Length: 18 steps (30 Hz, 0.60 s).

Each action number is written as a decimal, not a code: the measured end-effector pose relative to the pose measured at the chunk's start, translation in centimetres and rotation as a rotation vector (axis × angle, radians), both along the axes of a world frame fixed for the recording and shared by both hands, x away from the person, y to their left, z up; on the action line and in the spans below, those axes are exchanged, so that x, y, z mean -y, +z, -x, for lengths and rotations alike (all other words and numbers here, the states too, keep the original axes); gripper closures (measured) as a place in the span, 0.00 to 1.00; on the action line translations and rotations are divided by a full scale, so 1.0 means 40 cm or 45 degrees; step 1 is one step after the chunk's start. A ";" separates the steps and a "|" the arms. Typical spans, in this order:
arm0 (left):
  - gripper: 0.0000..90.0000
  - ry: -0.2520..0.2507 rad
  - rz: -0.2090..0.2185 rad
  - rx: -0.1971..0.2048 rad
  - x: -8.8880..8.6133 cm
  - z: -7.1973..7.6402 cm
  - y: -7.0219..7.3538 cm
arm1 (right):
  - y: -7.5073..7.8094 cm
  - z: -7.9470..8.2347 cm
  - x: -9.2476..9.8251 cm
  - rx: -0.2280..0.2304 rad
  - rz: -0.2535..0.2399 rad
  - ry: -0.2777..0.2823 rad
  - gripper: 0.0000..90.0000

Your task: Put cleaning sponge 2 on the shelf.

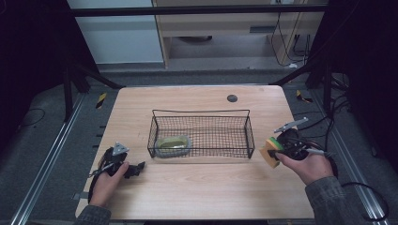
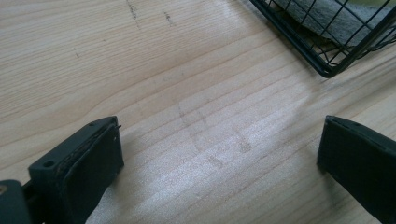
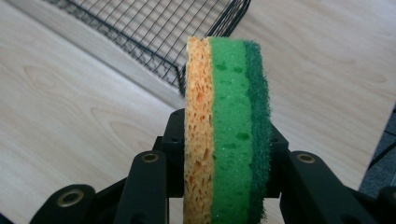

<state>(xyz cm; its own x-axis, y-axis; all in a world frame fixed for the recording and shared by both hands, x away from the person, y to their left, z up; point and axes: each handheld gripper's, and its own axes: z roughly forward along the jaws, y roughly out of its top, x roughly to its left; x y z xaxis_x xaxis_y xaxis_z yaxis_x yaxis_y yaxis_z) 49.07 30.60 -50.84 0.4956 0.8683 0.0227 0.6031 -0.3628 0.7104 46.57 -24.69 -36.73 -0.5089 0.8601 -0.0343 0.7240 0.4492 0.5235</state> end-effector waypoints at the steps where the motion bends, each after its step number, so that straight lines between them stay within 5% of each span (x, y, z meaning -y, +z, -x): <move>1: 0.00 0.001 0.000 0.000 0.000 0.000 0.000 | 0.012 -0.007 0.004 0.017 -0.002 -0.007 0.71; 18: 0.00 0.005 0.001 0.000 0.001 0.001 0.000 | 0.124 -0.087 -0.018 0.144 -0.034 -0.058 0.71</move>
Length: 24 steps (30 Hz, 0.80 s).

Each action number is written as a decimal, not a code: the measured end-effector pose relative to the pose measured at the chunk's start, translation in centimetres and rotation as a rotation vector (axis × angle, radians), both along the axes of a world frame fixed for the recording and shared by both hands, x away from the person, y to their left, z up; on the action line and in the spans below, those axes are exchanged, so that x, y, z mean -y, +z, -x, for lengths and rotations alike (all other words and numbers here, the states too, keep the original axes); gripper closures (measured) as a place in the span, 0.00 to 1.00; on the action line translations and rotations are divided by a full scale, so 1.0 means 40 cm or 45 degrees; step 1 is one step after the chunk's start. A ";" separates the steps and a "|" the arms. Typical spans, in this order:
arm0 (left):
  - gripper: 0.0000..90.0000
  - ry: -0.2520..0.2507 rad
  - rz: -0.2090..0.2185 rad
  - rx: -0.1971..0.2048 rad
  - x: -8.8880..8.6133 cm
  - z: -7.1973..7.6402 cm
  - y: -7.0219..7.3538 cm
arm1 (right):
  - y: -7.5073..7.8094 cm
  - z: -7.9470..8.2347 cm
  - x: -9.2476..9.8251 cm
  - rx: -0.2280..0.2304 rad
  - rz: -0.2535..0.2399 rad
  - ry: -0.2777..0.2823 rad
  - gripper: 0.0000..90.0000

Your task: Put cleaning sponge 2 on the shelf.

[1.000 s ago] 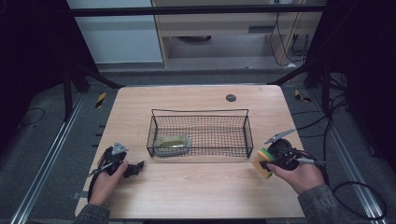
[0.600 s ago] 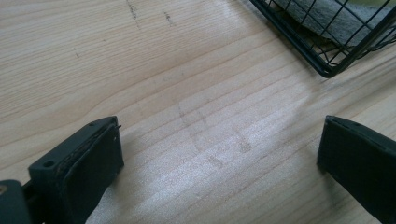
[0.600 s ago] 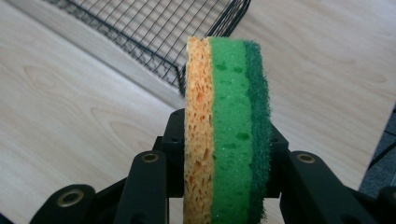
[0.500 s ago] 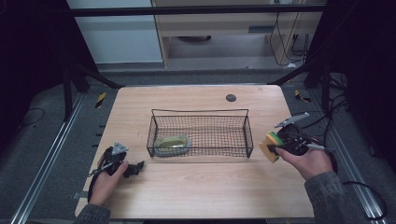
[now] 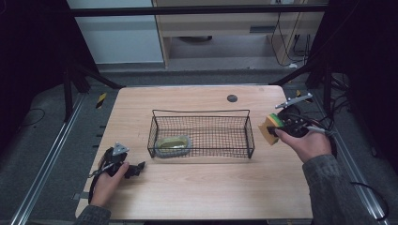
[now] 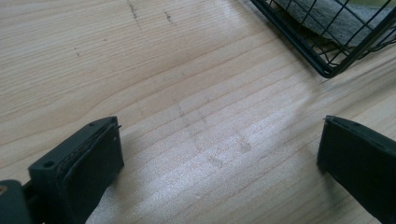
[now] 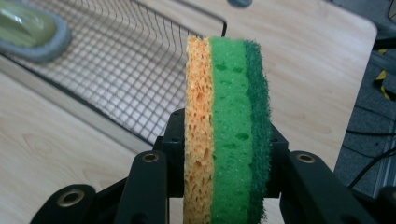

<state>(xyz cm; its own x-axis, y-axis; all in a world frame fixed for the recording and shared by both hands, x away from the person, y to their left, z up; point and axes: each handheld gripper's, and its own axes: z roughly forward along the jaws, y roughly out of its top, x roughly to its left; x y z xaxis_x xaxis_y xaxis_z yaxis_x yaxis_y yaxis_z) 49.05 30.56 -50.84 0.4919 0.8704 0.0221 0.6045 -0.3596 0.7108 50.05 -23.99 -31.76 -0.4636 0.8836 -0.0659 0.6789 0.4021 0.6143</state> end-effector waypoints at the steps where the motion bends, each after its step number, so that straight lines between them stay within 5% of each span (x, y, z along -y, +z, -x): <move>1: 0.00 0.000 0.000 0.000 0.000 0.000 0.000 | 0.019 -0.010 -0.010 0.019 0.001 -0.002 0.71; 11: 0.00 0.005 0.008 0.000 0.001 0.000 -0.001 | 0.073 -0.057 -0.084 0.052 -0.037 0.017 0.71; 24: 0.00 0.005 0.008 0.000 0.001 0.000 -0.001 | 0.036 -0.111 -0.146 0.047 -0.029 0.040 0.71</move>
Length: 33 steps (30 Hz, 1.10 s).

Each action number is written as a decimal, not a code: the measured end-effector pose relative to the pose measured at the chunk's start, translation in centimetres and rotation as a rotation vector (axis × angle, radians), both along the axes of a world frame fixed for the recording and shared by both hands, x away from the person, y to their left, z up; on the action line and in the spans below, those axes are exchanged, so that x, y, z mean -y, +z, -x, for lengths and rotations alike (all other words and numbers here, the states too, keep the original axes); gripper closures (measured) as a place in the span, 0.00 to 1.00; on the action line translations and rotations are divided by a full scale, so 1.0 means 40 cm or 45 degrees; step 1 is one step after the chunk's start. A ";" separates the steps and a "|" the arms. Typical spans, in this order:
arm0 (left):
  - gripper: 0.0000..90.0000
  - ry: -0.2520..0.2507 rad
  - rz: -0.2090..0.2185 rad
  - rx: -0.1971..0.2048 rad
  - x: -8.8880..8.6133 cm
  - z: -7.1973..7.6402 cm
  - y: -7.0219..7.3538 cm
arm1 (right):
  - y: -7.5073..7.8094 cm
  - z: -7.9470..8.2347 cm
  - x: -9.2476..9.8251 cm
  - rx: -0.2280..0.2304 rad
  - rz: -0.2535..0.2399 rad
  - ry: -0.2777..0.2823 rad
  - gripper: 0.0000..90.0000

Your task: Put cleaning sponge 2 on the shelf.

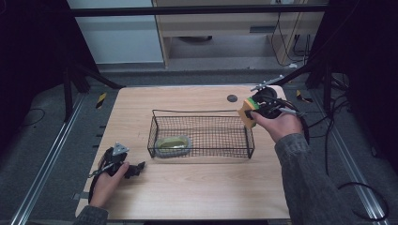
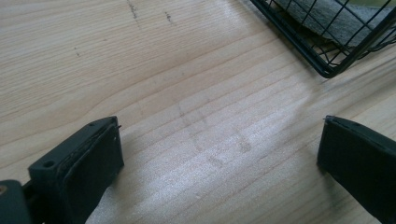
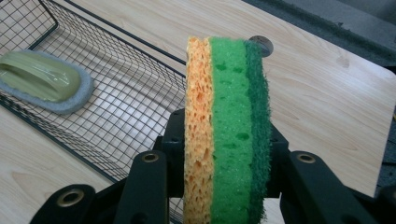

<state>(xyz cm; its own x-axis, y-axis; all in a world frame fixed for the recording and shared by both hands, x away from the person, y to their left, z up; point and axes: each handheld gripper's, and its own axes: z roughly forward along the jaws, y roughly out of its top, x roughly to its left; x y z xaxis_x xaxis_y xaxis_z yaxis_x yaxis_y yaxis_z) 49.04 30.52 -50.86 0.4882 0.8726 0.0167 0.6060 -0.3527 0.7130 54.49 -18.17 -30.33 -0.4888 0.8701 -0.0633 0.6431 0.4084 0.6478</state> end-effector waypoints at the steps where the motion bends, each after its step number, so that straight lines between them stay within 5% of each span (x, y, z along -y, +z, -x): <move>1: 0.00 0.000 0.000 0.000 0.000 0.000 0.000 | -0.006 -0.003 -0.002 -0.004 -0.003 -0.002 0.71; 14: 0.00 -0.005 -0.007 0.001 -0.001 -0.001 0.001 | -0.086 -0.024 -0.034 -0.040 -0.001 0.001 0.71; 33: 0.00 -0.005 -0.008 0.000 -0.001 -0.001 0.001 | -0.193 -0.064 -0.057 -0.093 0.083 -0.033 0.71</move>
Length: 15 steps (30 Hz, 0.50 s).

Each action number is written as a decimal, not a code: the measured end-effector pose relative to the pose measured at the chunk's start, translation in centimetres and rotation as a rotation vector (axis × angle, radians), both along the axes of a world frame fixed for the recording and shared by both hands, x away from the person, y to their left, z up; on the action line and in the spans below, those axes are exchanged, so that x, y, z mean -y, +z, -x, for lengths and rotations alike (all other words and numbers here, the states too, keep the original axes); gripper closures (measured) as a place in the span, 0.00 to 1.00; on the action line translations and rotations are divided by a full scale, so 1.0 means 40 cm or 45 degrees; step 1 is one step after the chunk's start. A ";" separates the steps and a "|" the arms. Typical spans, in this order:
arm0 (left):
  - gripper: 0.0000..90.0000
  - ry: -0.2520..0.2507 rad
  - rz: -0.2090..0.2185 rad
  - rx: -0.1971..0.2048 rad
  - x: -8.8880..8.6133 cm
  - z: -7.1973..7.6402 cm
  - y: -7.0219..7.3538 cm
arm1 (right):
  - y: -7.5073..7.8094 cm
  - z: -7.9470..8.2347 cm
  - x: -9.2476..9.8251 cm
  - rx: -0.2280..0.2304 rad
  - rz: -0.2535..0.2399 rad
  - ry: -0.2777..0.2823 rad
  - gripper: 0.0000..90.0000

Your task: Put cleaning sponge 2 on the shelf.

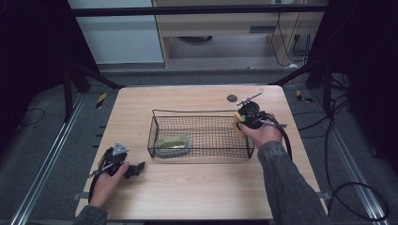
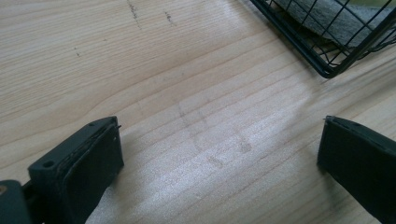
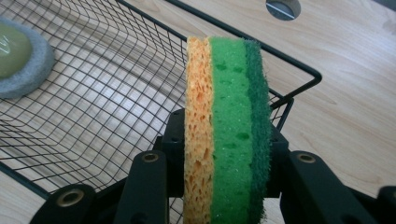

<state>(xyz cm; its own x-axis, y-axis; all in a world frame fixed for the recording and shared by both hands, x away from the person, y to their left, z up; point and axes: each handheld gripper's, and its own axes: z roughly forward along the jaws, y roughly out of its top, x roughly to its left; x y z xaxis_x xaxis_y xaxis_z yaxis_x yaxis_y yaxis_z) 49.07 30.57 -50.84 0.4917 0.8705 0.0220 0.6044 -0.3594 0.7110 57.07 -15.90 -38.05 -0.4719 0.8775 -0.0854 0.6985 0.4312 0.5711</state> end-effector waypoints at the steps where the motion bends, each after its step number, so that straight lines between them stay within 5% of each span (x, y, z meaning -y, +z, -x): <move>1: 0.00 0.000 0.000 0.000 0.000 0.000 0.000 | 0.000 0.000 0.000 0.000 0.000 0.000 0.71; 15: 0.00 -0.002 0.000 0.000 0.000 -0.001 0.000 | -0.057 -0.017 0.010 -0.035 0.041 -0.016 0.71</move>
<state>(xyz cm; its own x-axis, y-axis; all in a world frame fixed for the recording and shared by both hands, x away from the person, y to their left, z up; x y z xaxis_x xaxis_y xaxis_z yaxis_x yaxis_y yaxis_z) 49.09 30.59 -50.84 0.4933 0.8696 0.0220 0.6038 -0.3606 0.7109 57.76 -16.31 -40.32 -0.4636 0.8803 -0.1010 0.7193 0.4404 0.5372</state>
